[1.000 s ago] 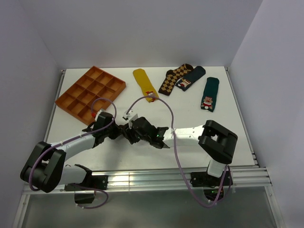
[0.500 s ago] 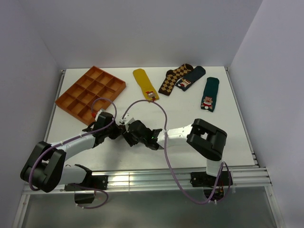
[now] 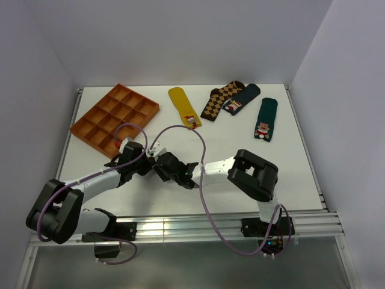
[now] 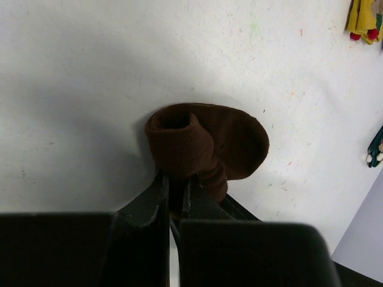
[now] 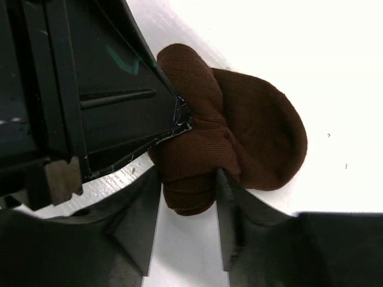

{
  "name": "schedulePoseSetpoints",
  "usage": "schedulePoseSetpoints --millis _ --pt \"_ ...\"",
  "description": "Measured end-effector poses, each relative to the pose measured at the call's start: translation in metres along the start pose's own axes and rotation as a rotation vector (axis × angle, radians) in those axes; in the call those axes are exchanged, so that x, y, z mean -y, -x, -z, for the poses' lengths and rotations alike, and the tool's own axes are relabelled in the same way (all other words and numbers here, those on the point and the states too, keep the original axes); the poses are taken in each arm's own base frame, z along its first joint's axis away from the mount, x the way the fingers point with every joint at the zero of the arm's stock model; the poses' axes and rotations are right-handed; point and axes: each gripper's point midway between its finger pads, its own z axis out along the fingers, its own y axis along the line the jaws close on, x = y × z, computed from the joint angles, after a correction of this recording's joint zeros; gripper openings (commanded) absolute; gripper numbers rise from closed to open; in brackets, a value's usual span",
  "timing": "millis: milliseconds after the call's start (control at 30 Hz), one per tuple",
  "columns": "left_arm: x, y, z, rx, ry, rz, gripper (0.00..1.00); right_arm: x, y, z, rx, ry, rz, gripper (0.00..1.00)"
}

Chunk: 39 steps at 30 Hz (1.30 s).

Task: Roll the socks
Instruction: Roll the sock at the center of the board.

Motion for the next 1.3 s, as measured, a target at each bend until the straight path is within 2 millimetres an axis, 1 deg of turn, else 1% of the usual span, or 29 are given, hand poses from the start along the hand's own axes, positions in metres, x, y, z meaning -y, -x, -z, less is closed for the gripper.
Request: schedulePoseSetpoints --millis 33,67,133,167,233,300,367,400,467,500,567,600,767,833,867,967,1067,1100,1300 --pt "0.000 0.001 0.000 0.003 0.000 0.000 0.00 0.000 0.000 -0.001 0.000 -0.004 -0.001 0.39" --pt "0.000 0.001 0.000 0.005 0.000 0.000 0.00 0.000 0.000 -0.001 0.000 -0.007 -0.002 0.26" --pt "0.000 0.003 -0.001 0.014 0.000 0.001 0.00 0.000 0.001 -0.002 0.002 -0.012 -0.005 0.14" --pt "0.000 0.004 -0.001 0.016 0.001 0.002 0.00 0.001 0.001 -0.002 0.004 -0.016 -0.007 0.00" --pt "0.000 0.004 -0.001 0.020 0.002 0.003 0.02 0.001 0.001 -0.003 0.004 -0.019 -0.009 0.00" --pt "0.000 0.005 -0.001 0.021 0.002 0.003 0.10 0.000 0.001 -0.002 0.003 -0.015 -0.010 0.00" --pt "0.000 0.005 0.000 0.022 0.003 0.001 0.22 0.000 0.001 -0.002 -0.001 -0.003 -0.011 0.00" --pt "-0.001 0.005 0.000 0.023 0.005 0.000 0.37 -0.001 0.001 -0.002 -0.005 0.007 -0.013 0.00" --pt "-0.002 0.004 0.002 0.020 0.010 -0.010 0.53 -0.001 0.001 -0.001 -0.017 0.037 -0.021 0.00" --pt "-0.003 0.003 0.003 0.015 0.013 -0.012 0.67 -0.001 0.001 -0.001 -0.023 0.057 -0.027 0.00" --pt "-0.009 0.003 0.006 0.015 0.036 -0.018 0.76 0.000 0.001 0.000 -0.037 0.088 -0.048 0.00" --pt "-0.013 0.003 0.007 0.017 0.046 -0.015 0.77 0.000 0.001 0.000 -0.047 0.110 -0.060 0.00" --pt "-0.010 0.006 0.019 0.026 0.009 -0.003 0.77 0.001 0.005 0.000 -0.108 0.227 -0.133 0.00" --pt "-0.012 0.009 0.025 0.038 -0.009 0.012 0.76 0.001 0.006 0.000 -0.140 0.268 -0.158 0.00" --pt "-0.014 0.011 0.027 0.045 -0.015 0.022 0.75 0.002 0.007 0.000 -0.157 0.287 -0.172 0.00" --pt "-0.027 0.014 0.030 0.063 -0.018 0.063 0.74 0.002 0.009 -0.002 -0.210 0.345 -0.213 0.00" --pt "-0.040 0.012 0.032 0.075 -0.029 0.095 0.75 0.000 0.012 -0.003 -0.258 0.395 -0.250 0.00" --pt "-0.042 0.011 0.033 0.081 -0.042 0.105 0.74 -0.001 0.012 -0.002 -0.273 0.410 -0.263 0.00" --pt "-0.038 0.010 0.034 0.093 -0.103 0.109 0.74 -0.004 0.013 -0.001 -0.352 0.514 -0.396 0.00"
